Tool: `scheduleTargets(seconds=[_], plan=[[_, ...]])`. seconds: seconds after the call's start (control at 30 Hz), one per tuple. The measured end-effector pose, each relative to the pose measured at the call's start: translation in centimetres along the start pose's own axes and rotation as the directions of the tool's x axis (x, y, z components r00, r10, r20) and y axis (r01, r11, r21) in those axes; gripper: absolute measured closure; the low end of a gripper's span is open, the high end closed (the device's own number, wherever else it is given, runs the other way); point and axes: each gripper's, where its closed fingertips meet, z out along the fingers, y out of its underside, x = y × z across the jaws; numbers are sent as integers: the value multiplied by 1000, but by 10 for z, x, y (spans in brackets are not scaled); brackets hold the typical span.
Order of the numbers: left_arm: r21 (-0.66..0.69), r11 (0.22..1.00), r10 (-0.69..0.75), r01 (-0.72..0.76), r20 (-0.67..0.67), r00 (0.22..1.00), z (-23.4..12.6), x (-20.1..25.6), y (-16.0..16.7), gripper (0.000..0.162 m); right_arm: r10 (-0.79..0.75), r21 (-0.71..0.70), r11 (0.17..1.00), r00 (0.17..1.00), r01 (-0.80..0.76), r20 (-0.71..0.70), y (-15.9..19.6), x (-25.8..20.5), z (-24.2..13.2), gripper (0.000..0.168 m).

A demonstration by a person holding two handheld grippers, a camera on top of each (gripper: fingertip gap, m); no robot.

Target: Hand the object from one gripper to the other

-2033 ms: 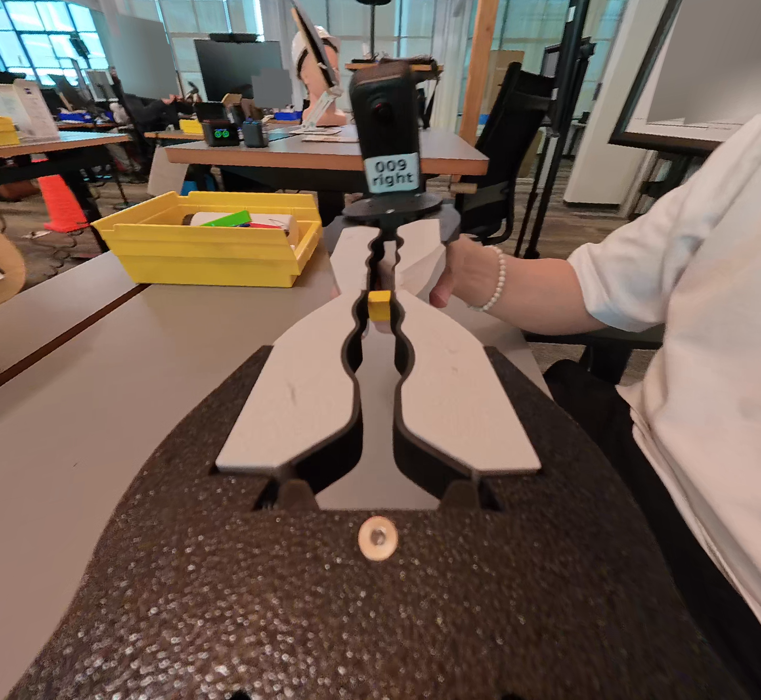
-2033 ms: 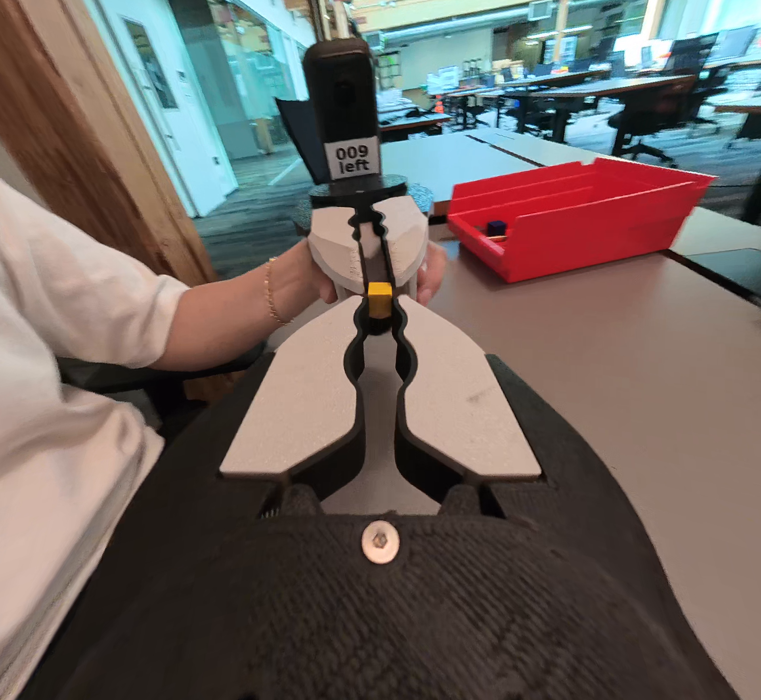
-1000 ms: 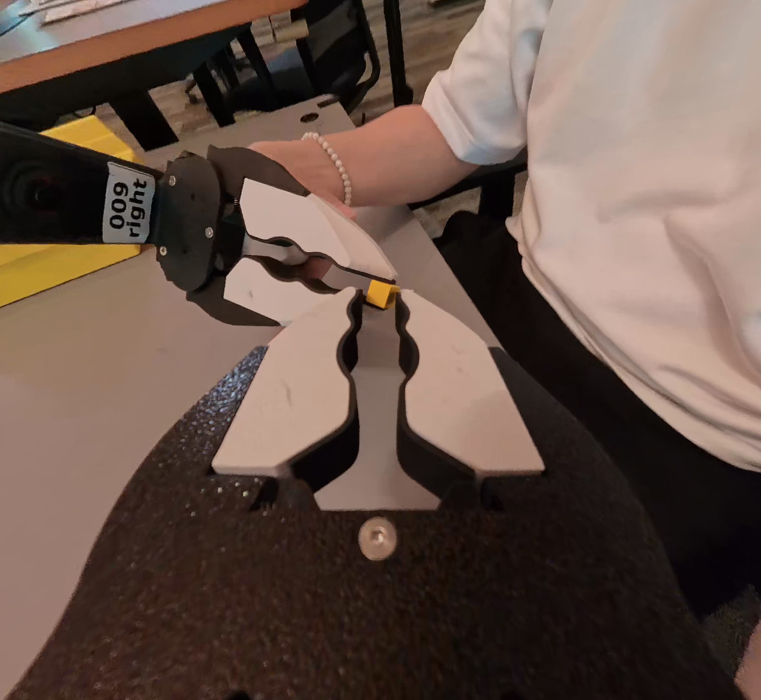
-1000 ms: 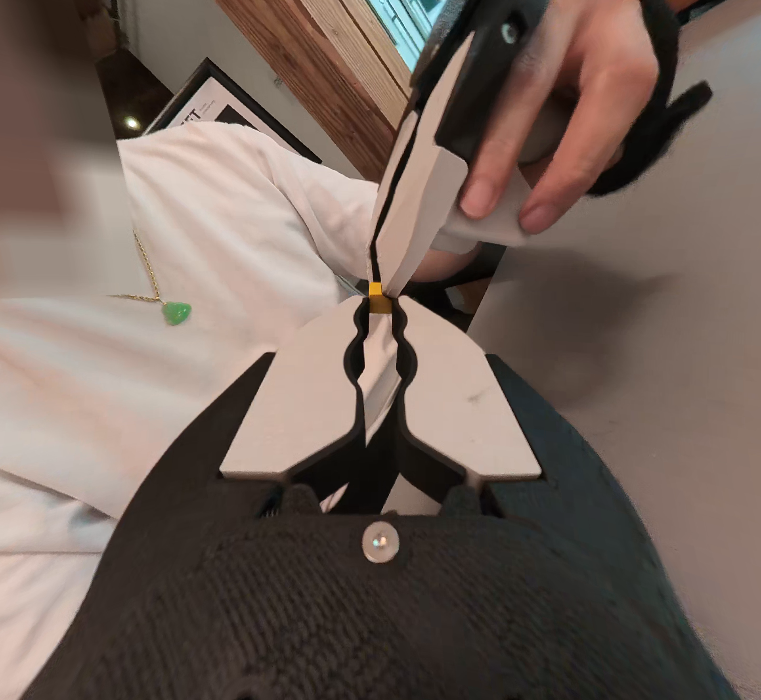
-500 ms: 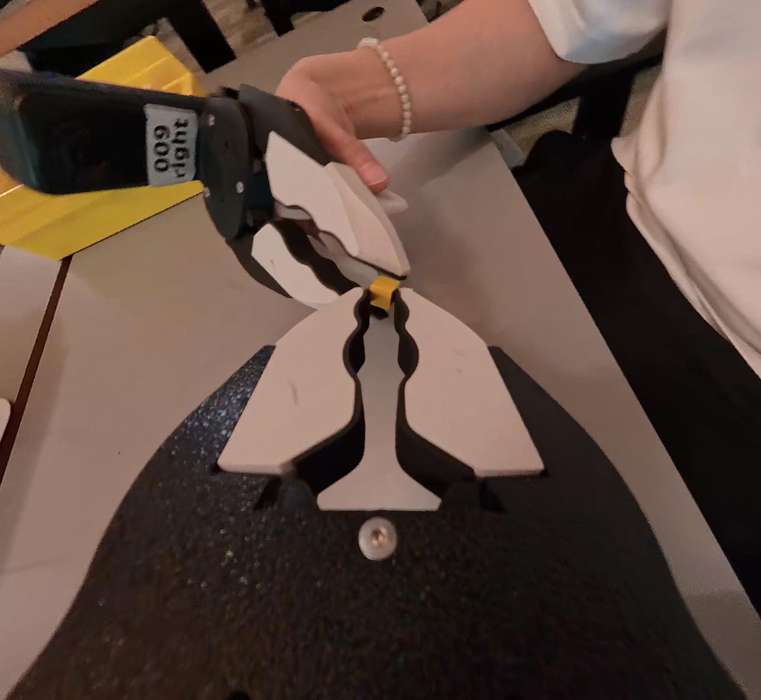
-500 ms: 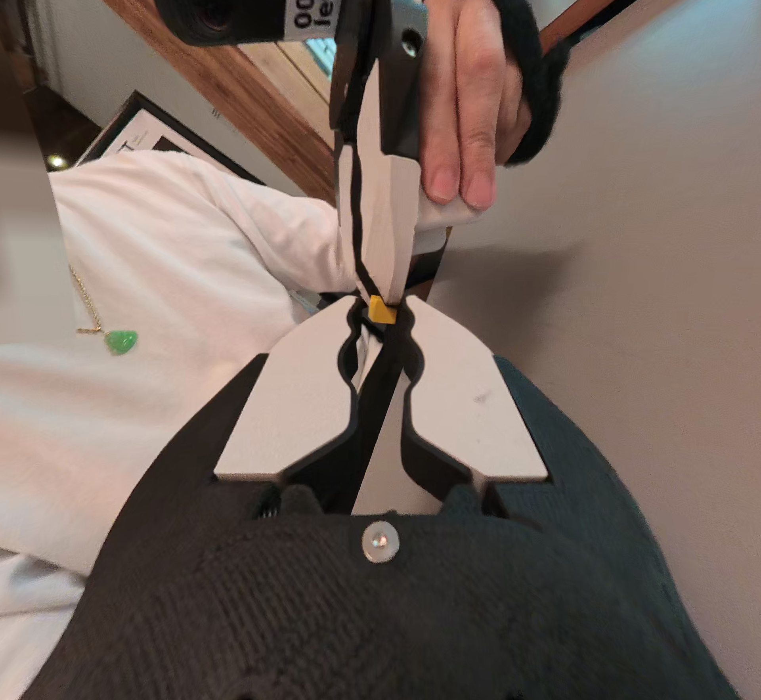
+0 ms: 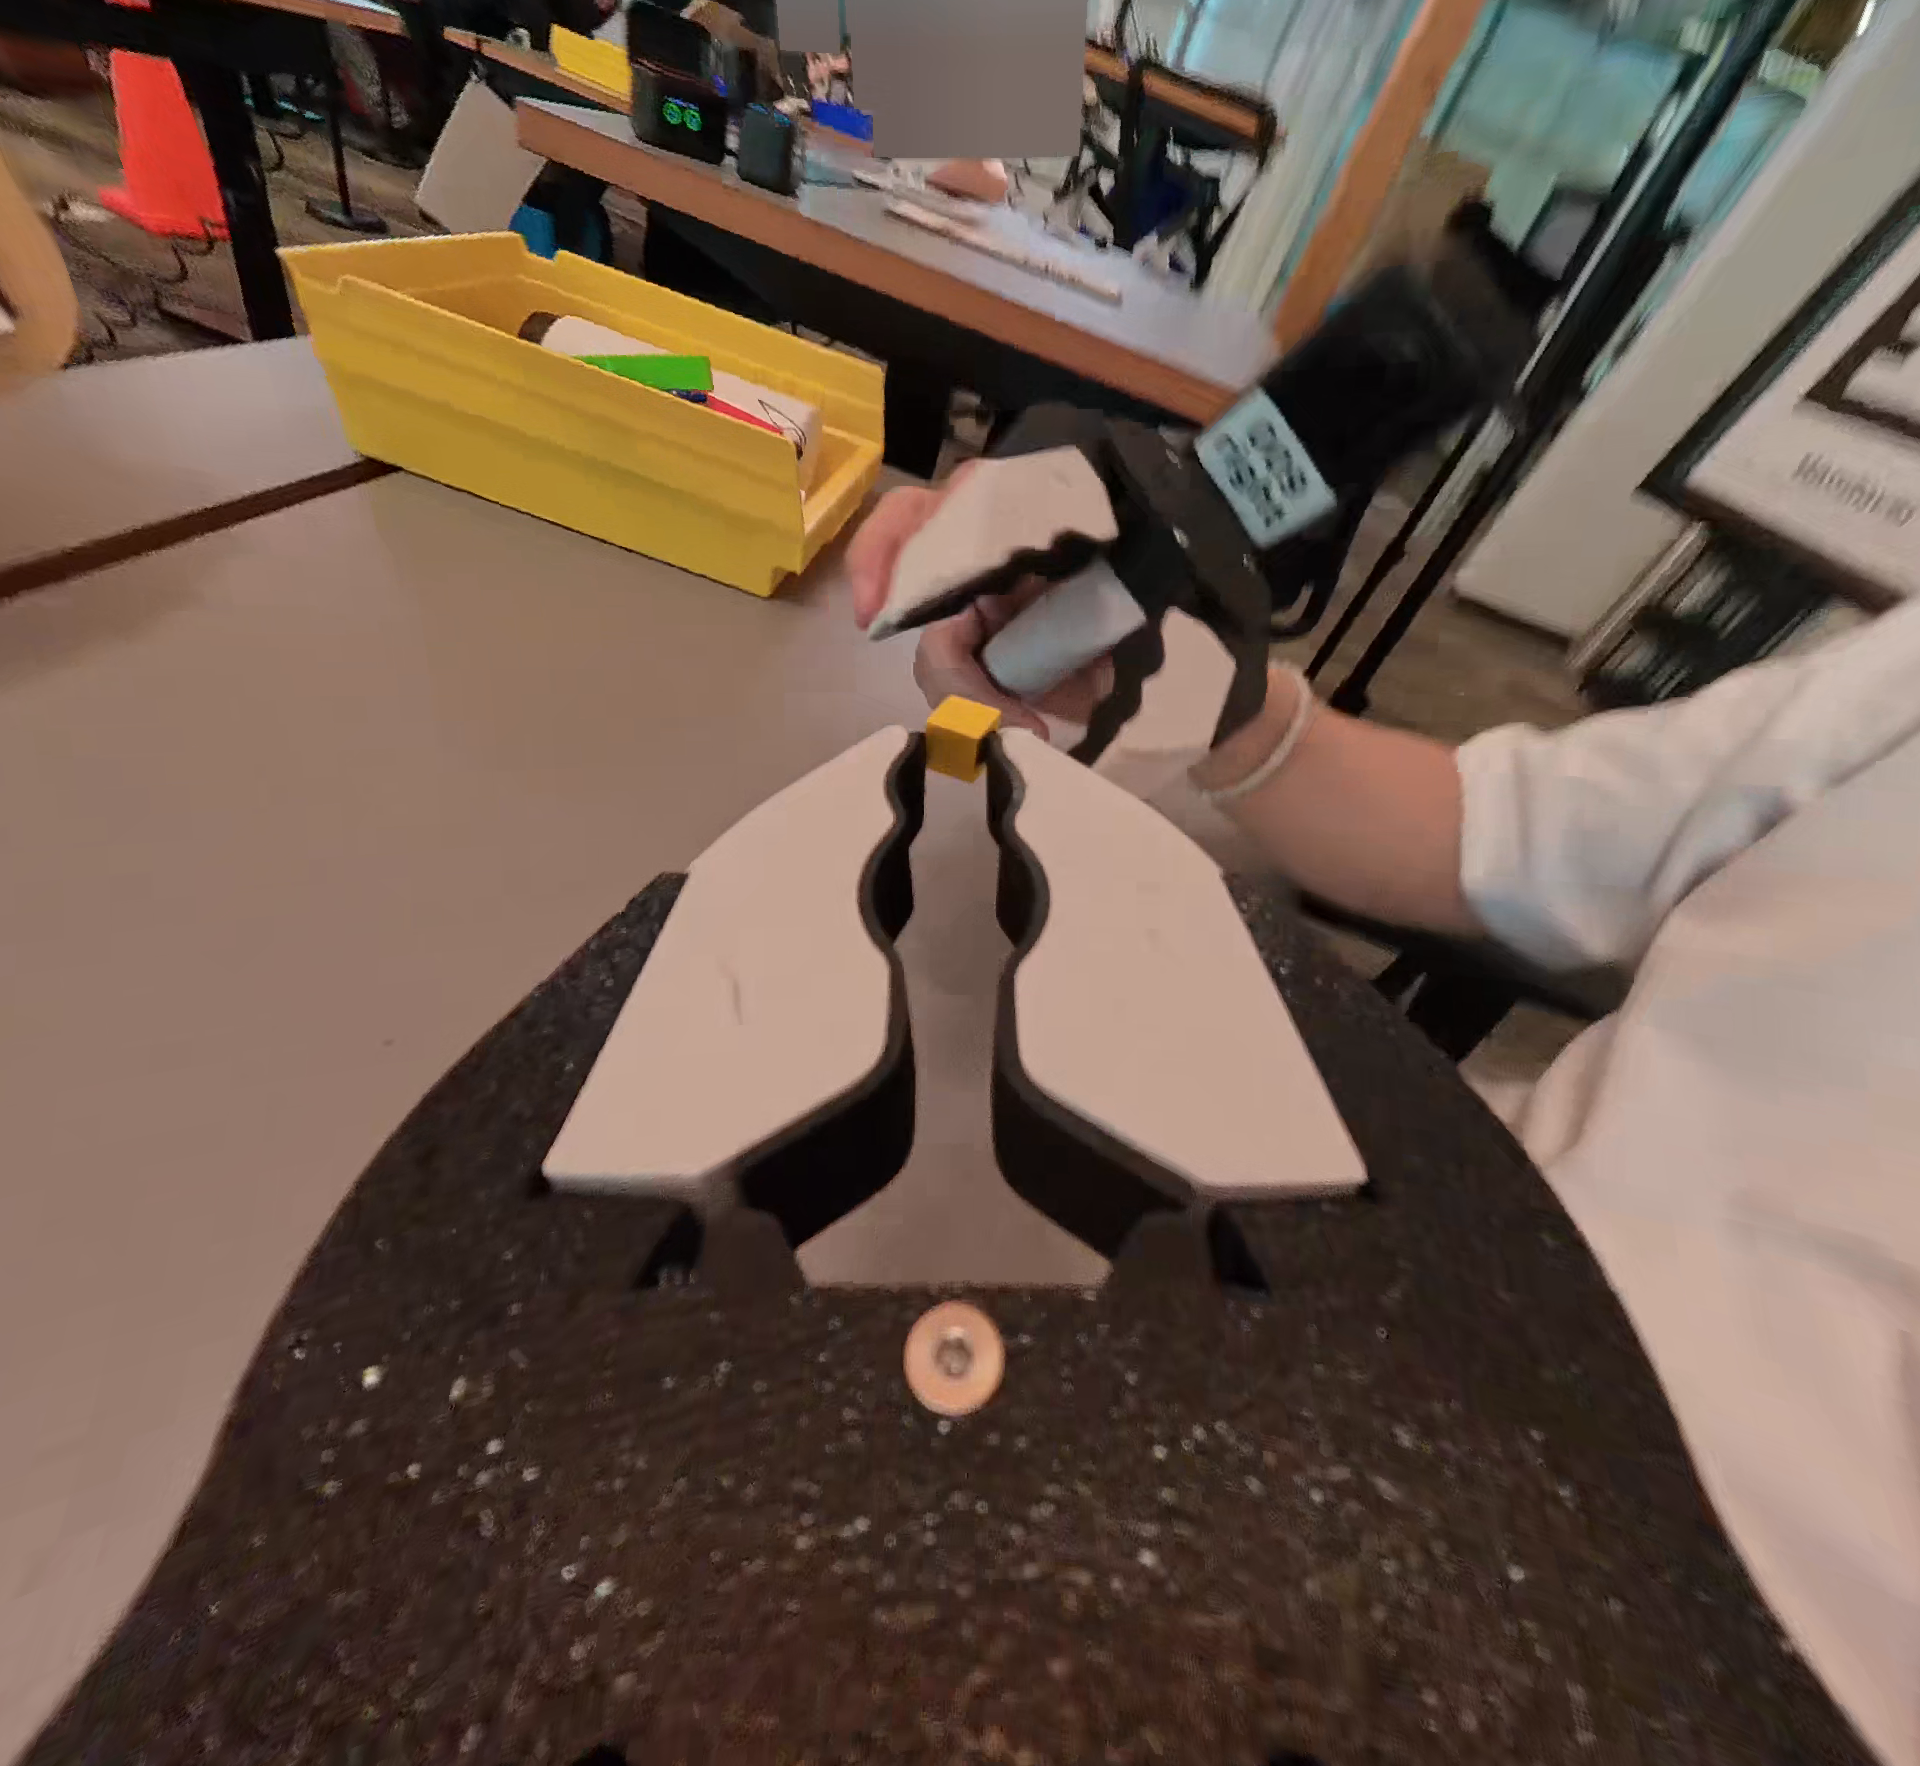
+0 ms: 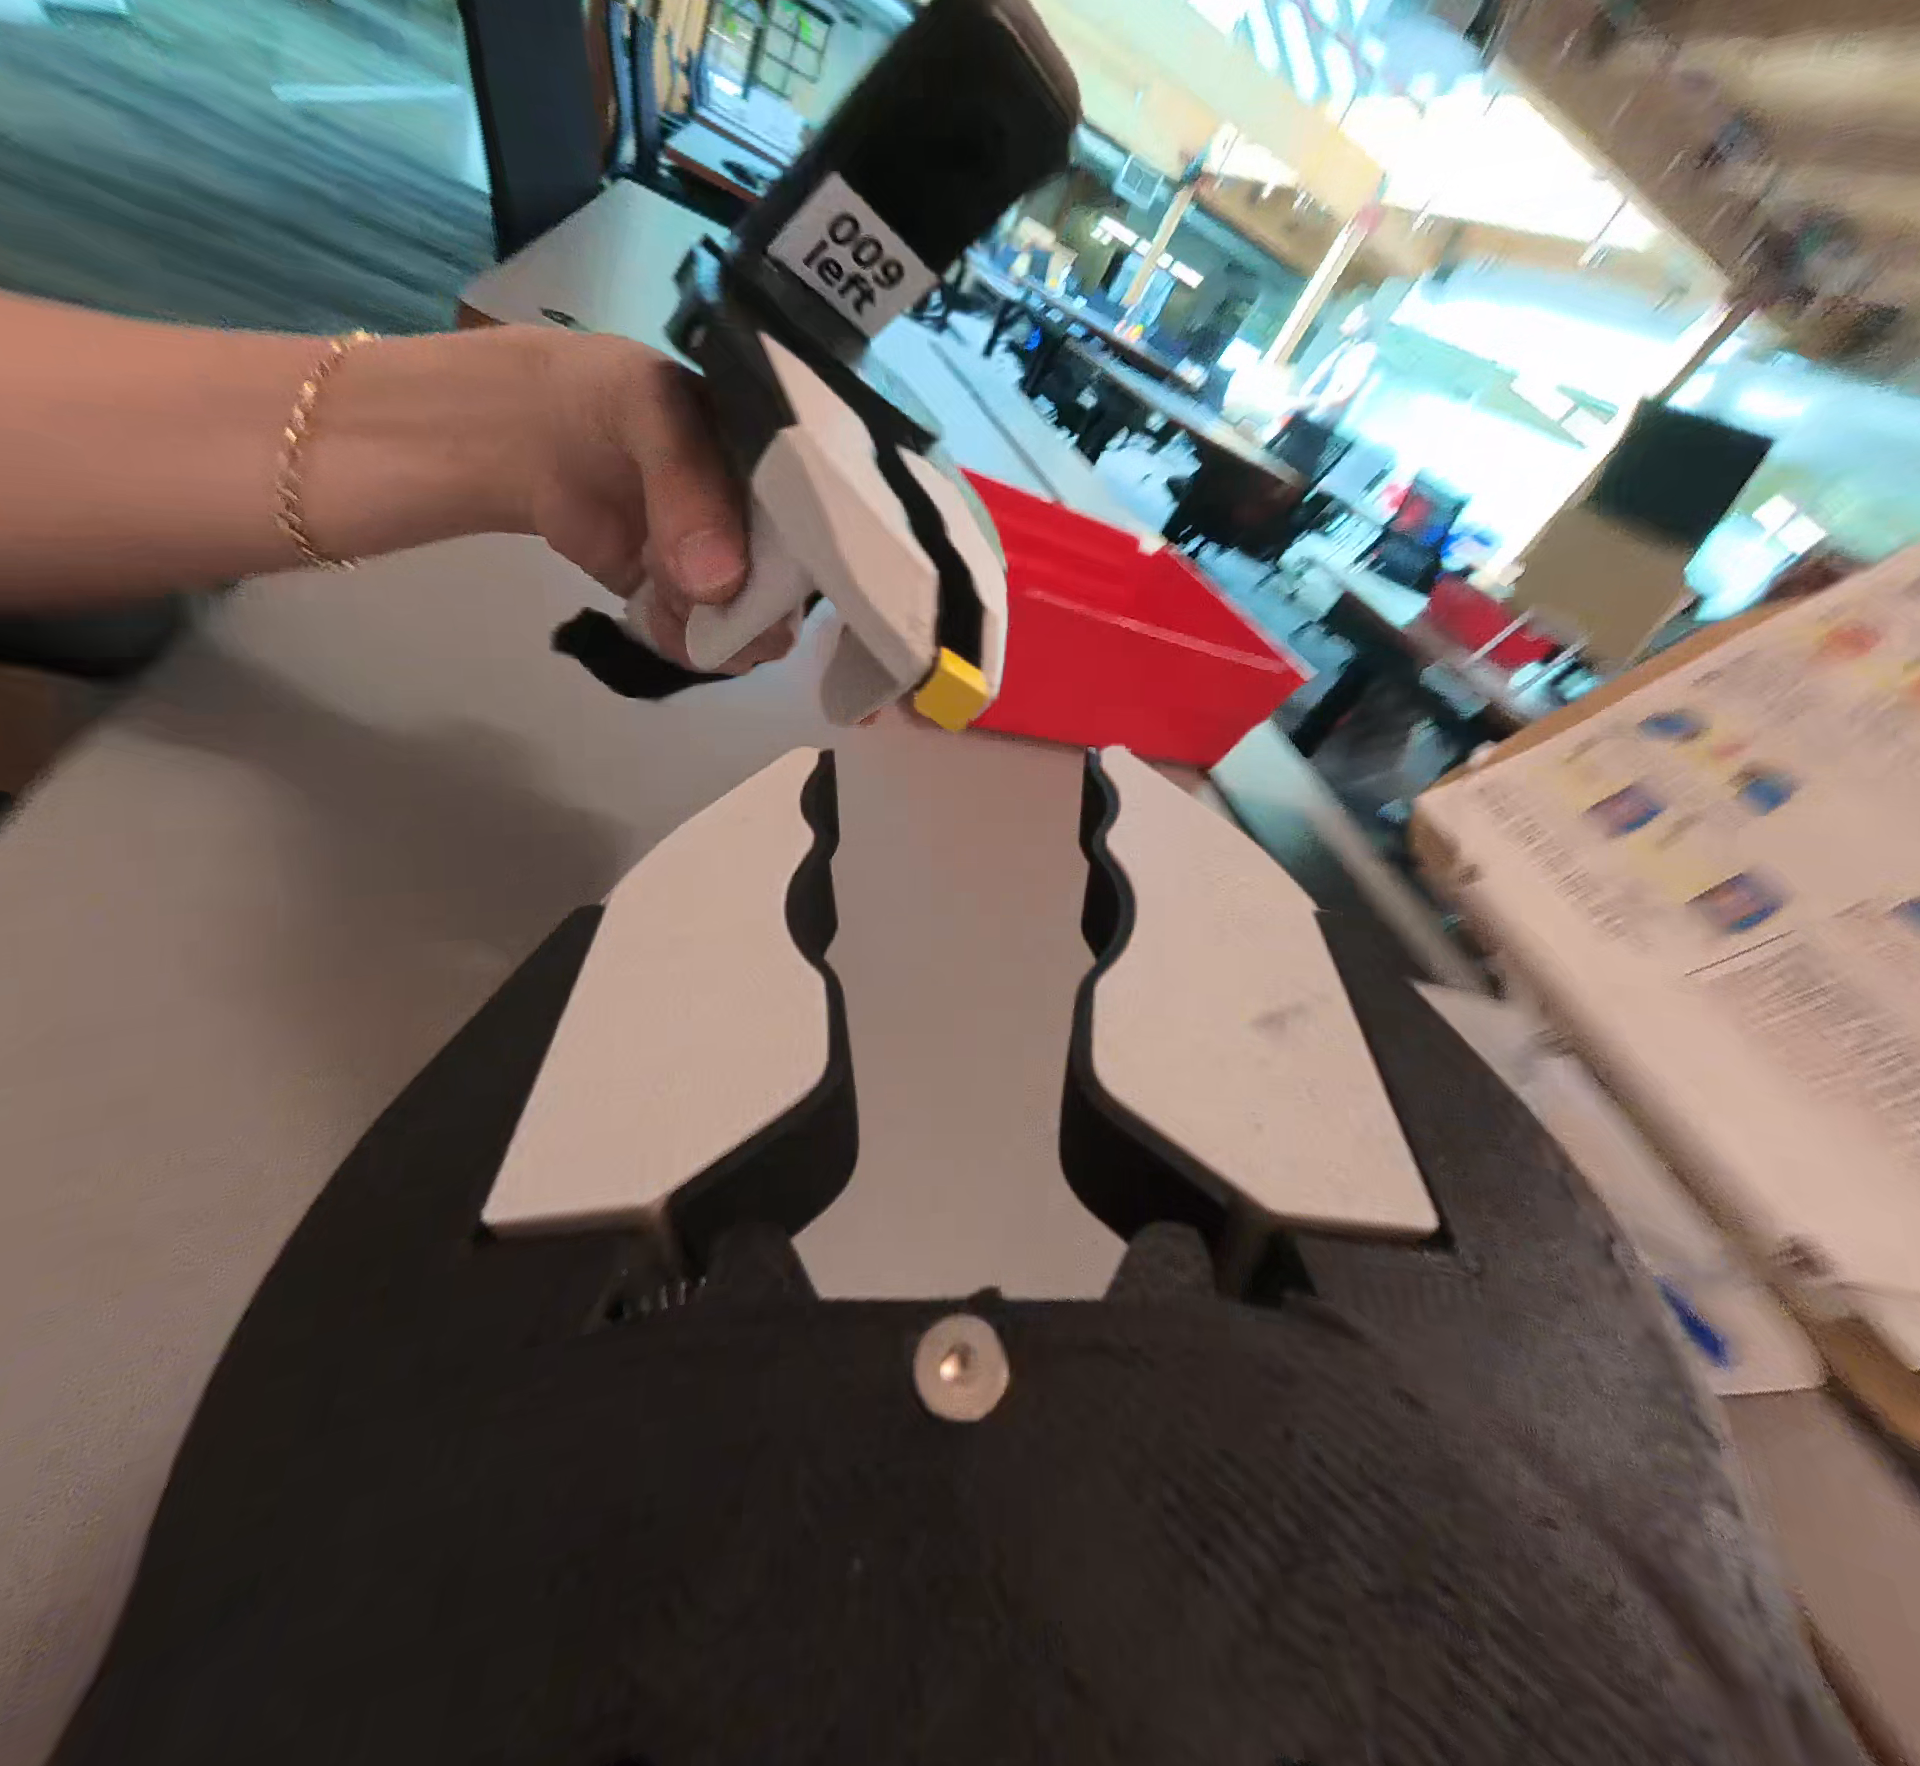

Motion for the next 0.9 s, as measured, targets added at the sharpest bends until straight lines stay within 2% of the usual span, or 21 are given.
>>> scheduleTargets(seconds=[0.07, 0.17, 0.33, 0.43, 0.63, 0.77, 0.9], plan=[[23, 997, -67, 67, -21, 998, -1, -1, -3, 151, -125, 13, 992, 991, 126, -44, -4, 1, 0, 126], [0, 996, -92, 92, 1, 996, -1, -4, 2, 151, -261, 29, 964, 962, 264, -85, -8, -2, 0, 134], [-28, 982, -190, 189, -62, 980, 6, 2, 8, 151, -301, 27, 952, 949, 304, -90, -8, -5, 2, 146], [-26, 966, -259, 257, -105, 960, 9, 3, 10, 152, -344, -29, 939, 936, 343, -76, 1, -5, 3, 151], [-31, 956, -295, 293, -122, 948, 9, 3, 11, 152, -363, -49, 931, 929, 361, -63, 4, -8, 6, 157], [-15, 979, -206, 205, -111, 972, 7, 4, 9, 151, -226, -35, 974, 973, 225, -43, 3, -6, 6, 158], [50, 995, 83, -82, -7, 997, 2, 3, -3, 144, 97, 52, 994, 994, -100, 58, -4, -4, 0, 158]])
